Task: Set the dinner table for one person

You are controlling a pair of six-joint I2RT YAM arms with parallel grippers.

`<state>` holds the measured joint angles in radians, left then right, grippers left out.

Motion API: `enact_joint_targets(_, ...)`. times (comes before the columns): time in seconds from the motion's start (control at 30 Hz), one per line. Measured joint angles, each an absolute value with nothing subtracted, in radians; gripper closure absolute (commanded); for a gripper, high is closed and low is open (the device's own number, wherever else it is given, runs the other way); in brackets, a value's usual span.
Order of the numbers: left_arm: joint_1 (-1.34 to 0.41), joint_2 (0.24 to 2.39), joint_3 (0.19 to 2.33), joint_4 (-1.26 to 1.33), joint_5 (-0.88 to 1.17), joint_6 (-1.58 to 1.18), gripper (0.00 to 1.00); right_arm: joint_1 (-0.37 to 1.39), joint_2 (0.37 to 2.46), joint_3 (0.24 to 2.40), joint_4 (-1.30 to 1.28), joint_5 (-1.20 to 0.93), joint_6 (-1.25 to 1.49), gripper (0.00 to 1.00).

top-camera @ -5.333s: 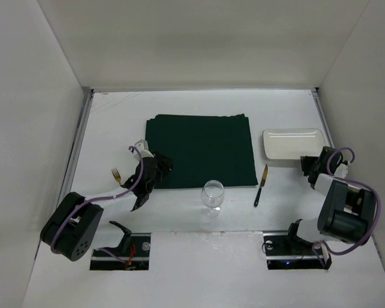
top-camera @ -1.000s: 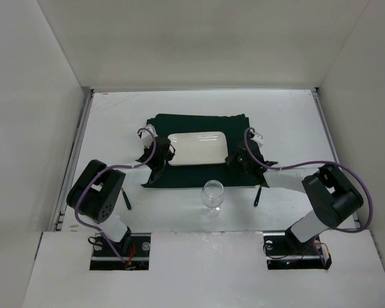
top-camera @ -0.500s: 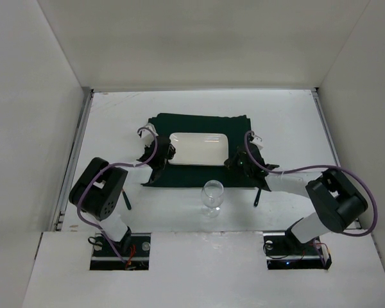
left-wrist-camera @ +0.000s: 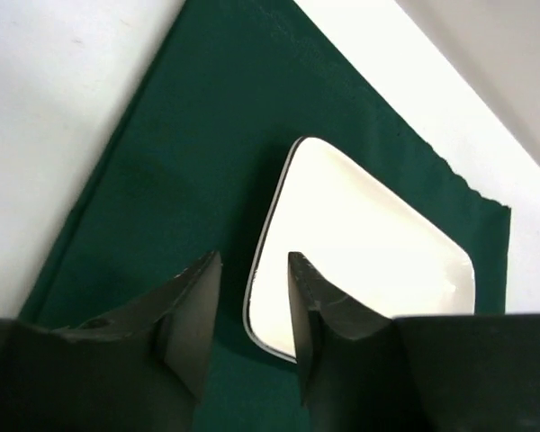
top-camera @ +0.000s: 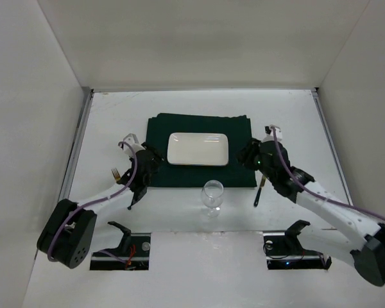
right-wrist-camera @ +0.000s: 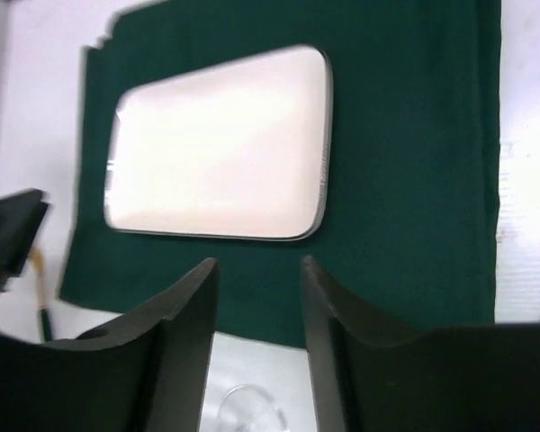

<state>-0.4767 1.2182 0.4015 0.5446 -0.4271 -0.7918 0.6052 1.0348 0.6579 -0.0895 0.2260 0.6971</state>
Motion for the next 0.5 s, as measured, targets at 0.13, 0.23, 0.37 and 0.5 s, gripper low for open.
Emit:
enact_joint_targets(0.13, -0.439, 1.186, 0.340, 0.514, -0.427, -0.802, 0.75, 0.686, 0.872, 0.783, -0.275, 0.243, 0.615, 0.83)
enact_joint_targets(0.23, -0.402, 1.205, 0.295, 0.481, -0.426, -0.818, 0.76, 0.771, 0.816, 0.905, -0.408, 0.248, 0.577, 0.80)
enact_joint_targets(0.37, -0.391, 1.251, 0.279, 0.463, -0.416, -0.844, 0.76, 0.900, 0.839, 1.032, -0.556, 0.262, 0.543, 0.54)
enact_joint_targets(0.5, -0.390, 1.271, 0.279, 0.489, -0.416, -0.863, 0.77, 1.031, 0.940, 1.103, -0.672, 0.277, 0.511, 0.47)
